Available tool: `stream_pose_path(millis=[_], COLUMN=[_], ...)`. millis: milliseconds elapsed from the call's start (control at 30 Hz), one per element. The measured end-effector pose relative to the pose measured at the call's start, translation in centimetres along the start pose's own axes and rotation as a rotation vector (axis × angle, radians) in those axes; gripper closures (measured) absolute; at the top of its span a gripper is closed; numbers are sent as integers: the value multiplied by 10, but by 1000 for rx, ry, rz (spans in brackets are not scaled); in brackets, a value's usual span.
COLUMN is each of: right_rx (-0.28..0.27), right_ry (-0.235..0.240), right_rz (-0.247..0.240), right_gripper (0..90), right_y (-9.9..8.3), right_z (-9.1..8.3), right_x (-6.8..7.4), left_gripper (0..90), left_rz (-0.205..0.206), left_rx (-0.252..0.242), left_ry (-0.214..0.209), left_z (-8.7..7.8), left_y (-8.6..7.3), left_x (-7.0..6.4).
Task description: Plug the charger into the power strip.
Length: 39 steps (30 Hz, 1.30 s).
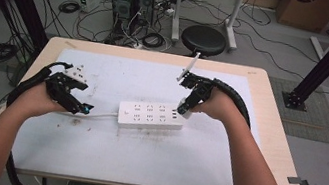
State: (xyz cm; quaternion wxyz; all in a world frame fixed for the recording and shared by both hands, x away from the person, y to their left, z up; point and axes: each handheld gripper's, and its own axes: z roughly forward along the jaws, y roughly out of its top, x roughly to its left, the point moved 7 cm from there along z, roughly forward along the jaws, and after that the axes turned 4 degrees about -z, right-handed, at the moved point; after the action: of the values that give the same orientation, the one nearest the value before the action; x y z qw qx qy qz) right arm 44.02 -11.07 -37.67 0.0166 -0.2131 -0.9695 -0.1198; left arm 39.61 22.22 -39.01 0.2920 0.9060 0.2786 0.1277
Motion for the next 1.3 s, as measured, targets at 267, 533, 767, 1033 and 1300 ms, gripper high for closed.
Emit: stream_pose_path(millis=[267, 533, 767, 1033, 1300], right_rx=[-22, 45, 58, 75, 100], right_ry=[43, -4, -20, -13, -8], right_rz=[-226, -410, -499, -524, -559], right_gripper=[635, 635, 635, 635, 635], right_y=[7, 27, 51, 60, 66], right_z=[1, 1, 6, 20, 37], right_x=[3, 0, -2, -3, -5], left_gripper=[206, 206, 206, 206, 206], left_rz=[0, -5, -26, -30, -29], left_rx=[-3, -10, -9, -3, 0], left_ry=[0, 9, 15, 16, 17], left_z=[-1, -7, -8, -9, -8], left_y=[-2, -6, -15, -19, -20], left_x=[1, 1, 2, 6, 6])
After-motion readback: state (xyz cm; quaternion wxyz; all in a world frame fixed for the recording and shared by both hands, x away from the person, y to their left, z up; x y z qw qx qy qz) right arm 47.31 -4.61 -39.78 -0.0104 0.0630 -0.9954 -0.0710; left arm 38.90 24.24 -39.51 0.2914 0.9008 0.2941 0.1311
